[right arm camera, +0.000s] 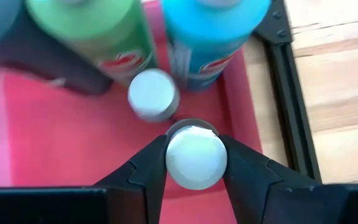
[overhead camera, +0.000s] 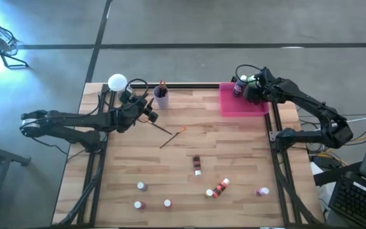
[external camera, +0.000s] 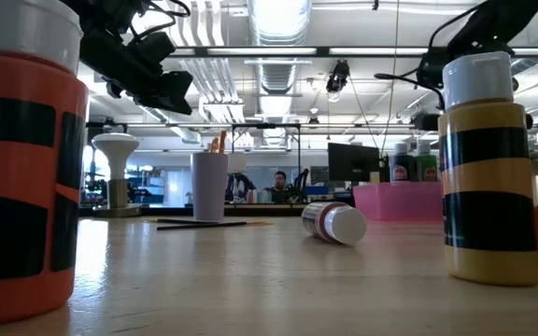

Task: Pick & Place Paint Supplies
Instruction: Put the small black paint bottle into the pink bin

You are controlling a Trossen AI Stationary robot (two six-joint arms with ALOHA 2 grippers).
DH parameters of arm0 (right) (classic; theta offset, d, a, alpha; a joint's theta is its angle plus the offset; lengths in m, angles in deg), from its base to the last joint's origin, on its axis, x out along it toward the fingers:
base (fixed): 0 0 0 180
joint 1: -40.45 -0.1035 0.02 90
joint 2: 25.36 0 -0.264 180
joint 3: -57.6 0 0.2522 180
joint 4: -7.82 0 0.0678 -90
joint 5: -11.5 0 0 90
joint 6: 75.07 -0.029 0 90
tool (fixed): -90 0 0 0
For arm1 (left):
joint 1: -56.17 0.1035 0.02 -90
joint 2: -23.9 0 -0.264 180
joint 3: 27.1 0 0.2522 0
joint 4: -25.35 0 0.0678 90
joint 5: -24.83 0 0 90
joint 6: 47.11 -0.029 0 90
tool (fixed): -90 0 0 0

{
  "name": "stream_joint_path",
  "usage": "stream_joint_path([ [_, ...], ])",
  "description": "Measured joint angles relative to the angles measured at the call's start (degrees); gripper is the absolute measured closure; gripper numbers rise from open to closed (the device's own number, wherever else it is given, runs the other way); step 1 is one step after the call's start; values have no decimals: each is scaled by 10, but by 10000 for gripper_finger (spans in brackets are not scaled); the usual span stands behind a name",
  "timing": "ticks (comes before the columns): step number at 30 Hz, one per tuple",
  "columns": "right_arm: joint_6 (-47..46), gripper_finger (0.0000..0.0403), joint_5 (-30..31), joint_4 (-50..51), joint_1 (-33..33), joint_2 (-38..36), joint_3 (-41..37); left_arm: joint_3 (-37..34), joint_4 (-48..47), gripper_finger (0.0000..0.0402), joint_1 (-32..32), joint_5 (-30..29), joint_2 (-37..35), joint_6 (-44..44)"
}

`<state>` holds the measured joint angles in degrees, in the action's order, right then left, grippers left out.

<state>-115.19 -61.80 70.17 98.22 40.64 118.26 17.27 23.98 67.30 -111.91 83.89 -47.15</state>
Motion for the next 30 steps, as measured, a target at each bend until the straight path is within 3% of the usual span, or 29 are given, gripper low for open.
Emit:
stream_joint_path([
  [8, -38, 288, 32, -17, 6, 28, -1, 0, 0, 250, 0, 0, 0, 0],
  [15, -71, 248, 67, -26, -4, 69, 2, 0, 0, 250, 0, 0, 0, 0],
  [30, -11, 278, 75, -18, -5, 41, -10, 0, 0, 250, 0, 0, 0, 0],
])
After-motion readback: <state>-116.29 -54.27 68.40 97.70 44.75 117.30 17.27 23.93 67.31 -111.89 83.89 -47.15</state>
